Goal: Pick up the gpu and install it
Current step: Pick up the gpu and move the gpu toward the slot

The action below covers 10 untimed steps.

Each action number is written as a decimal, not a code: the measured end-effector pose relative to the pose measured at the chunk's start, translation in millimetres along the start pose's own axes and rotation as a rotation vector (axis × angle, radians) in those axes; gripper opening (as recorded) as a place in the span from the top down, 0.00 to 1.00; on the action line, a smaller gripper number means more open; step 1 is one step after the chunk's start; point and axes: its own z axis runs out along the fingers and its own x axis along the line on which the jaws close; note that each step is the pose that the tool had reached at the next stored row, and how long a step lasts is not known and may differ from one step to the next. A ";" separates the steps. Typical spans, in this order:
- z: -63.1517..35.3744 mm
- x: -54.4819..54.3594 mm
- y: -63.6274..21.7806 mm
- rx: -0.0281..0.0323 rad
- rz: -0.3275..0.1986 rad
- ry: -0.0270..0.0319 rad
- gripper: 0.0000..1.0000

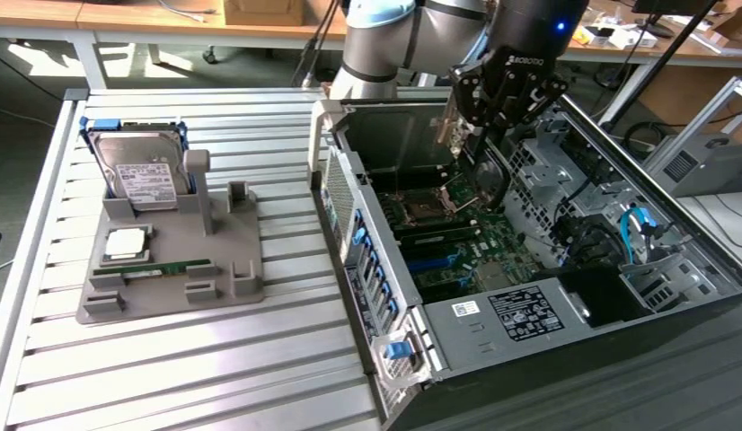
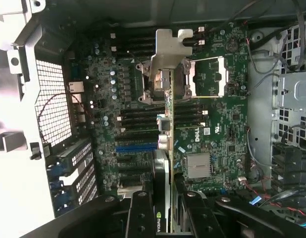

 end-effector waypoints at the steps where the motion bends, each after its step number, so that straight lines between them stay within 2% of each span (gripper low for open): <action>1: 0.4 -0.9 -0.9 -0.0273 0.000 0.0021 0.73; 2: 0.8 -1.5 -2.3 -0.0593 -0.001 0.0045 0.73; 4: 2.3 -2.0 -4.9 -0.1013 -0.001 0.0077 0.73; 6: 2.9 -2.0 -5.5 -0.1060 -0.005 0.0077 0.73; 10: 3.6 -2.0 -5.4 -0.1056 -0.070 0.0048 0.73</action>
